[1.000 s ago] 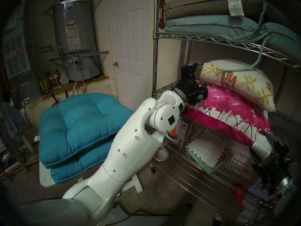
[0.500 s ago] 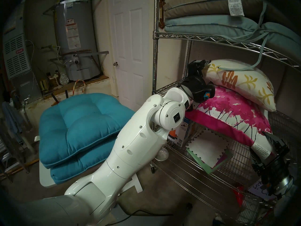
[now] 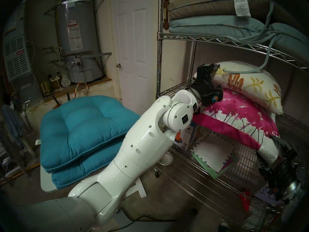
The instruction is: Take cushion off the shelf
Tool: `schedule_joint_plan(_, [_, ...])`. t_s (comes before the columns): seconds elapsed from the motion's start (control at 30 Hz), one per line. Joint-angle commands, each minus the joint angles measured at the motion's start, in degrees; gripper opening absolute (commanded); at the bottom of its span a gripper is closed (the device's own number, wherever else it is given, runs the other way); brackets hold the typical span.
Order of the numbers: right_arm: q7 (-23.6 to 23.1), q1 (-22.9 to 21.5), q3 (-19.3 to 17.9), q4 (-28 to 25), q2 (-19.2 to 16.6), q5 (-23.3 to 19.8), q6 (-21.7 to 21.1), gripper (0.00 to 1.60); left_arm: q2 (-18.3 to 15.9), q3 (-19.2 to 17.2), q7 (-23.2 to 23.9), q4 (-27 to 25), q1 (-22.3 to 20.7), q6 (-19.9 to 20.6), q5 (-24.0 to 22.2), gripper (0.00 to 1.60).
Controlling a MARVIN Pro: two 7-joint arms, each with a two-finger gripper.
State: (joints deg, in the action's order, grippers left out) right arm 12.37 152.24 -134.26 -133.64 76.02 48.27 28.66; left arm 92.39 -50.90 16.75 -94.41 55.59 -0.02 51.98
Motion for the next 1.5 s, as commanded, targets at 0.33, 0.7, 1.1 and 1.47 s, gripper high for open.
schedule_joint_plan(0.33, [-0.1,-0.2,-0.2,-0.7,0.1,0.2,0.2,1.6,-1.0,-1.0,-9.5,0.8,0.7,-5.2,1.0,0.0])
schedule_joint_plan(0.7, [-0.2,-0.4,-0.2,-0.7,0.2,0.2,0.3,1.6,-4.7,-3.2,-9.6,-5.1,3.5,-5.6,1.4,0.0])
schedule_joint_plan(1.1, [-0.3,-0.5,-0.2,-0.7,0.3,0.2,0.5,1.6,-7.9,-5.5,-8.8,-11.3,7.0,-5.3,1.1,0.0])
schedule_joint_plan(1.47, [-0.5,-0.6,-0.2,-0.7,0.5,0.3,0.6,1.6,-10.9,-9.0,-9.1,-16.4,10.8,-4.1,0.3,0.0])
